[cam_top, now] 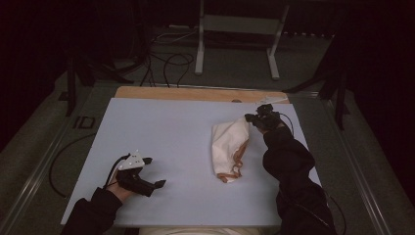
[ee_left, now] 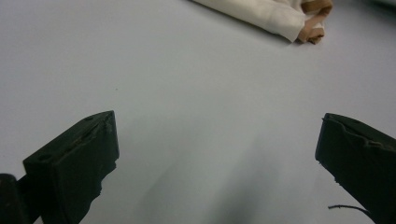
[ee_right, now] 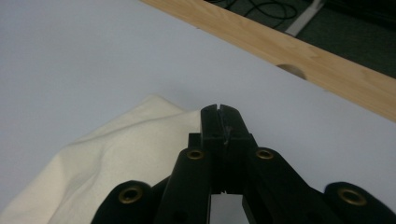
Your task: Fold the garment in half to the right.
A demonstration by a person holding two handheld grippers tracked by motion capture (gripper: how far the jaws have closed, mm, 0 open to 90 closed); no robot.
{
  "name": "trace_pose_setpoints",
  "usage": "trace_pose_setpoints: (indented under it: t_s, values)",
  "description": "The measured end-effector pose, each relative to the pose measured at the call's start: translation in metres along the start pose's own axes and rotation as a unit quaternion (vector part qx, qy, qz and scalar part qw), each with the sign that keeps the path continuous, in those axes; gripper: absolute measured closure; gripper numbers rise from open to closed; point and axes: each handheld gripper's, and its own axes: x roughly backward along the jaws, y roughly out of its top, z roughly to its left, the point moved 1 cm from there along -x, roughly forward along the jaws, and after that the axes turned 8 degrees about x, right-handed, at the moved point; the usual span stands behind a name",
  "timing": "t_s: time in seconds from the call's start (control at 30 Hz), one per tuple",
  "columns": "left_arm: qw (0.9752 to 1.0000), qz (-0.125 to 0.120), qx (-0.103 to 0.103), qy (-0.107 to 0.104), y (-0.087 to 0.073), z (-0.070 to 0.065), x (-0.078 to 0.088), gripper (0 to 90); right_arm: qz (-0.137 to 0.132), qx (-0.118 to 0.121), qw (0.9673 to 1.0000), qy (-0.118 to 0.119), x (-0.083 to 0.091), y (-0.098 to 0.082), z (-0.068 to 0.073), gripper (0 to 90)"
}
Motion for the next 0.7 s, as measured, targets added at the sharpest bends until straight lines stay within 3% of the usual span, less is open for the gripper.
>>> trace_pose_setpoints:
  t_s: [0.13,0.33,0.37,0.7]
  values:
    - [1.0,-0.004,0.001,0.005,0.0,0.001,0.001,0.1,0.009,-0.004,0.9999,-0.01,0.0,-0.006,-0.009,90.0]
    - [0.9999,-0.008,0.002,0.012,0.0,0.003,0.002,0.1,0.039,-0.026,0.9987,-0.019,-0.013,-0.026,-0.021,90.0]
    - [0.9999,-0.01,0.004,0.012,0.0,0.003,0.002,0.1,0.045,-0.038,0.9981,-0.019,-0.018,-0.033,-0.024,90.0]
    - [0.9996,-0.02,0.011,0.017,-0.001,0.007,0.004,0.1,0.071,-0.048,0.996,-0.025,-0.032,-0.049,-0.028,90.0]
